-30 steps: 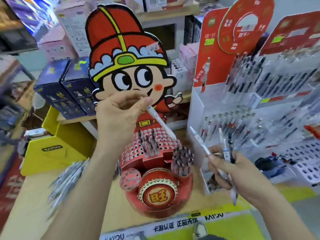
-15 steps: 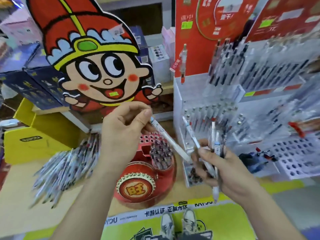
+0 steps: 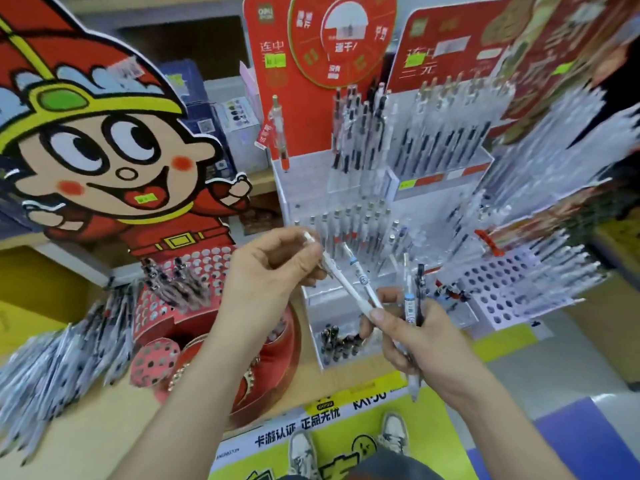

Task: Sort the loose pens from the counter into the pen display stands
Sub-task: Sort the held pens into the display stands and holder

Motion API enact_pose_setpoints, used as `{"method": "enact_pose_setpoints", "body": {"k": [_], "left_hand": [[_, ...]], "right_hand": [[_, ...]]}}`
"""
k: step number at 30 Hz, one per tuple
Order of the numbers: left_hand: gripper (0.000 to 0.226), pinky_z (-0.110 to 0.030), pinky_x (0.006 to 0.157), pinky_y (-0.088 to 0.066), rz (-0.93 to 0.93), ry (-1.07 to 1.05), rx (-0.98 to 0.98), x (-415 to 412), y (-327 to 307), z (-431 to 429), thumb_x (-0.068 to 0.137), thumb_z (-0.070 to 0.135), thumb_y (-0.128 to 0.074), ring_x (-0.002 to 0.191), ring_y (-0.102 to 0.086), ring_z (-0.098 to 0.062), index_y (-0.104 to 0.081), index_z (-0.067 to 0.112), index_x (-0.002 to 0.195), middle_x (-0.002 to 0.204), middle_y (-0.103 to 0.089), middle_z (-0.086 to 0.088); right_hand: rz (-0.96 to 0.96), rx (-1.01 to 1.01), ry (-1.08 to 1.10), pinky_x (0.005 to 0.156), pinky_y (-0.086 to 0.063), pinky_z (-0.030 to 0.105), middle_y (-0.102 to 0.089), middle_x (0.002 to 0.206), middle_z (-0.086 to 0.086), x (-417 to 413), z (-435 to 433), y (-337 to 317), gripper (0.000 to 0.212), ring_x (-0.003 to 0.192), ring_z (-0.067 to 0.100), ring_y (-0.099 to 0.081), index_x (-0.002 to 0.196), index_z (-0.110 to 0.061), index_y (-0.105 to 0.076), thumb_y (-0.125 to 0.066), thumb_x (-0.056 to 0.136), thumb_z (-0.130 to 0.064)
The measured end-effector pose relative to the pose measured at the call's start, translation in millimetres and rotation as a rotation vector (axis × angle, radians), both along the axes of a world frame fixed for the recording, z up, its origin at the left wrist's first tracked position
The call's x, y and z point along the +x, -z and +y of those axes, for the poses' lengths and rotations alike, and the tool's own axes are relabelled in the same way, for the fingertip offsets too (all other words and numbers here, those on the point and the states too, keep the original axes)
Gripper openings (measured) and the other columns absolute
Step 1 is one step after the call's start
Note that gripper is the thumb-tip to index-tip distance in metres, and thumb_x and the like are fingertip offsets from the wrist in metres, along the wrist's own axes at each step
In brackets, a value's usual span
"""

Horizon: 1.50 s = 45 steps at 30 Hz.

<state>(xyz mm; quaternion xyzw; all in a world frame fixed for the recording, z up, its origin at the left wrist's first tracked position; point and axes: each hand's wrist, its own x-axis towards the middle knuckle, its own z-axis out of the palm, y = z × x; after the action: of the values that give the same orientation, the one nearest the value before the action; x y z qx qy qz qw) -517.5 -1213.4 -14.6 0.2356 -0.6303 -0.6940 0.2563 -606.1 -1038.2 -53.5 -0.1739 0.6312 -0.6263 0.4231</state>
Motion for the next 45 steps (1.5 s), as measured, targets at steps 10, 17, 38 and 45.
{"method": "enact_pose_setpoints", "body": {"k": [10,17,38,45], "left_hand": [[0.009,-0.016,0.063,-0.051,0.149,-0.293,-0.233,-69,-11,77,0.083,0.015,-0.064,0.065,-0.066,-0.005,-0.066,0.015,0.091,0.070,-0.070,0.012],[0.020,-0.018,0.071,-0.053,0.033,-0.381,-0.470,-109,-2,102,0.083,0.003,-0.069,0.072,-0.067,-0.002,-0.063,0.017,0.097,0.073,-0.069,0.013],[0.016,-0.019,0.062,-0.051,-0.249,-0.252,-0.530,-140,3,98,0.079,0.013,-0.077,0.064,-0.061,-0.009,-0.061,0.016,0.079,0.071,-0.066,0.005],[0.022,-0.022,0.067,-0.053,-0.251,-0.149,-0.474,-143,0,95,0.079,0.010,-0.076,0.062,-0.058,-0.005,-0.071,0.028,0.091,0.074,-0.064,0.006]], "right_hand": [[0.130,0.010,0.036,0.044,-0.030,0.028,-0.052,0.062,0.008,-102,89,-13,0.011,0.037,0.018,-0.033,0.090,-0.019,-0.068,-0.059,0.087,-0.026],[0.057,-0.064,0.133,0.040,-0.027,0.025,-0.037,0.052,0.007,-160,133,-3,0.052,0.040,0.018,-0.027,0.103,-0.019,-0.071,-0.074,0.069,-0.058],[-0.102,-0.086,-0.041,0.035,-0.027,0.017,-0.060,0.068,0.010,-172,114,2,0.018,0.042,0.010,-0.033,0.088,-0.011,-0.075,-0.069,0.072,-0.015],[-0.143,-0.119,-0.130,0.039,-0.023,0.019,-0.071,0.081,0.014,-168,106,3,0.028,0.054,0.018,-0.017,0.104,-0.018,-0.074,-0.062,0.078,-0.015]]}}
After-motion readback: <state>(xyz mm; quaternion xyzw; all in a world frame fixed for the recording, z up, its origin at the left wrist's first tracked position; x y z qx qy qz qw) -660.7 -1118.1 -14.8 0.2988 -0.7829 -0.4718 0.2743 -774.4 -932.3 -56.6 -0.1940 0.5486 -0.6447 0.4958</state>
